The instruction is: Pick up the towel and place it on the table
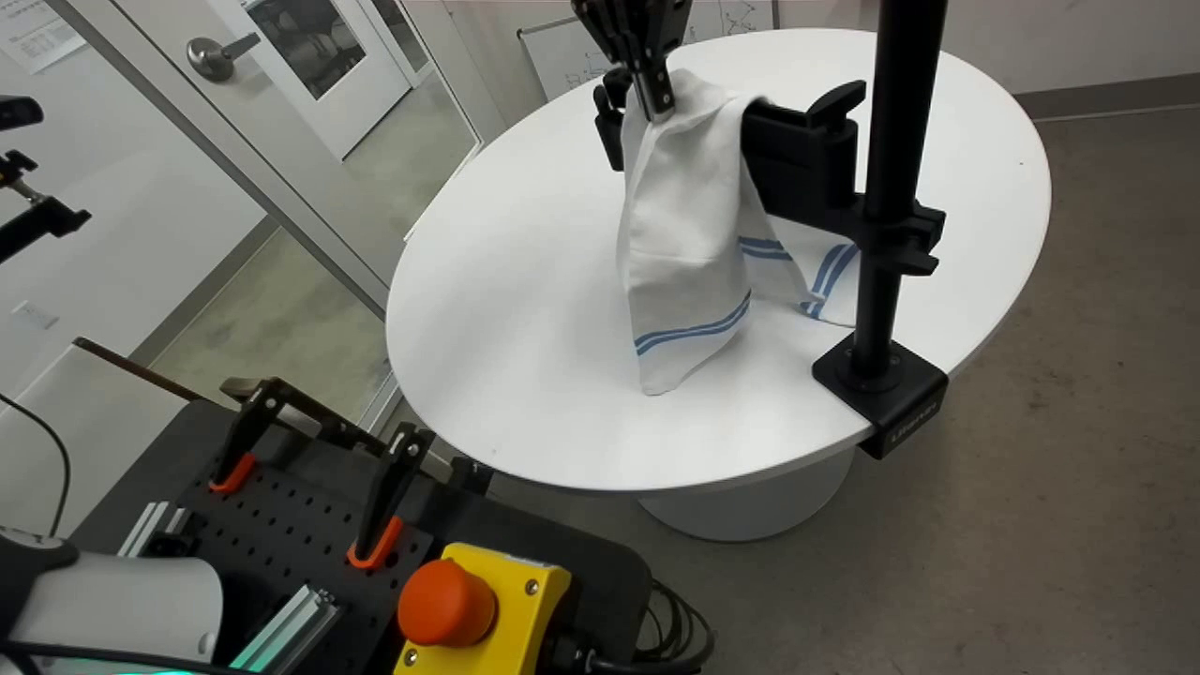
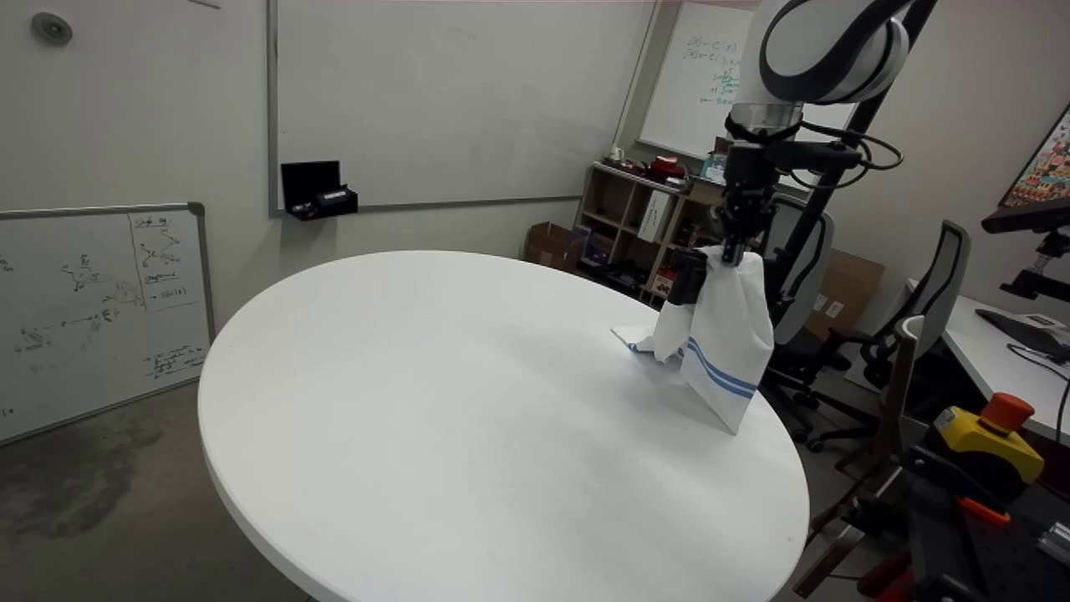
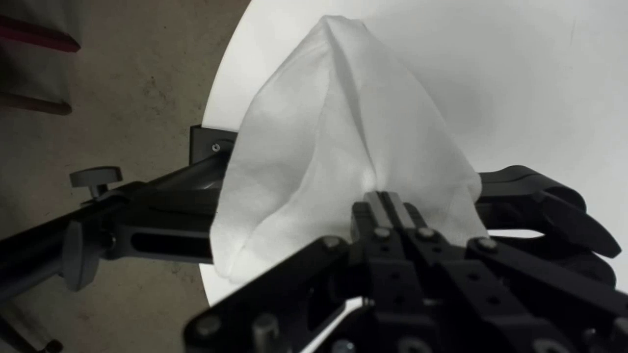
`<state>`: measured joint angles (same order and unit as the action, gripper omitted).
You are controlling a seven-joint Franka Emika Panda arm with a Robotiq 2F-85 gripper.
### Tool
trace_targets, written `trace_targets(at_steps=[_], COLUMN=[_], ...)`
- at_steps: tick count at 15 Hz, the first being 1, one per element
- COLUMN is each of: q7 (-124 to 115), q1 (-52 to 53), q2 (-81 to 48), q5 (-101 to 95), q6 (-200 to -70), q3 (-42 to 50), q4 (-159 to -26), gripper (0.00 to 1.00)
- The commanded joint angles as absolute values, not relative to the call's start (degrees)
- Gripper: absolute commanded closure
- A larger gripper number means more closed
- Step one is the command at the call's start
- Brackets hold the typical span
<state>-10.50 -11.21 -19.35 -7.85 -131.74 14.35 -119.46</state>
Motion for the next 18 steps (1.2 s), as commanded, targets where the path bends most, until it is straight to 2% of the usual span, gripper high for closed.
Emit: trace_targets(at_steps=[1, 6, 18], q7=[-10.8, -10.2, -9.0], q1=[-11.7, -12.2, -7.2], q2=[-18.5, -12.6, 6.7], q5=[-4.9, 2.8, 7.7], q6=[-131.8, -131.3, -135.2], q3=[13.8, 12.9, 7.2], q4=[-119.0, -119.2, -117.2], gripper=[1.0, 1.0, 1.0])
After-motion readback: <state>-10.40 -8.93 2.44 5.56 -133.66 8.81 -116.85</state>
